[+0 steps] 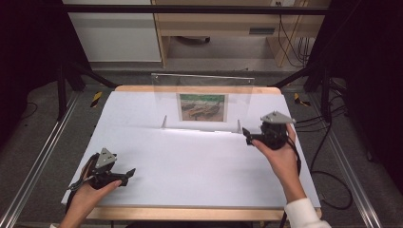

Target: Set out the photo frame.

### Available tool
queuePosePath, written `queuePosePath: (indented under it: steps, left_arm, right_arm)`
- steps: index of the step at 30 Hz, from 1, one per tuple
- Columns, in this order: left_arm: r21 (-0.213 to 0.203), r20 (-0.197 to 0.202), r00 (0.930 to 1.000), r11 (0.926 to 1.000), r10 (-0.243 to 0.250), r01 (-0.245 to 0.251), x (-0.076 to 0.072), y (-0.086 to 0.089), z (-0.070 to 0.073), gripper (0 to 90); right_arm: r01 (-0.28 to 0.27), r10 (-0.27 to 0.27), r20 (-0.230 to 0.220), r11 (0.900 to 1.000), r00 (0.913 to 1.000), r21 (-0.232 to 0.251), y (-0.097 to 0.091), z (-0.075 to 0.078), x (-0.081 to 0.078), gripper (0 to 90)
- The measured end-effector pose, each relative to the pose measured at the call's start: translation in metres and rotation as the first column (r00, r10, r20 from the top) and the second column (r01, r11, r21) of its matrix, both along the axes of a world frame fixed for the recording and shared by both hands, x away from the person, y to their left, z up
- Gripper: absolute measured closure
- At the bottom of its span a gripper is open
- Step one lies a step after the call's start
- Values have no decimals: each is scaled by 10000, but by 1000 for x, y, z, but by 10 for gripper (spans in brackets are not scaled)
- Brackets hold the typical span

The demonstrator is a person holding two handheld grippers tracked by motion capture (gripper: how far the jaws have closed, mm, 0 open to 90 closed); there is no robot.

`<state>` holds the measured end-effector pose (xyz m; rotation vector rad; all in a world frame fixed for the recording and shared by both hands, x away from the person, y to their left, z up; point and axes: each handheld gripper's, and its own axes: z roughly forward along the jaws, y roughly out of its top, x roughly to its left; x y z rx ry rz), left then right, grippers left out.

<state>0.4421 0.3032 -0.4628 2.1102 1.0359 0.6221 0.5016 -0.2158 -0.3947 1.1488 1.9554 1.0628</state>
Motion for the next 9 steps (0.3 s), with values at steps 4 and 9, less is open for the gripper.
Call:
queuePosePath:
  steps: [4,9]
  left_arm:
    - [74,28,9997,9997,244,-244,1,0,-3,78]
    - [74,10,9980,9980,625,-625,4,2,-7,78]
  right_arm:
    - [-56,57,-331,10000,9994,42,-9,-33,-26,70]
    - [14,-28,-1083,9999,9941,-130,-18,-62,-38,66]
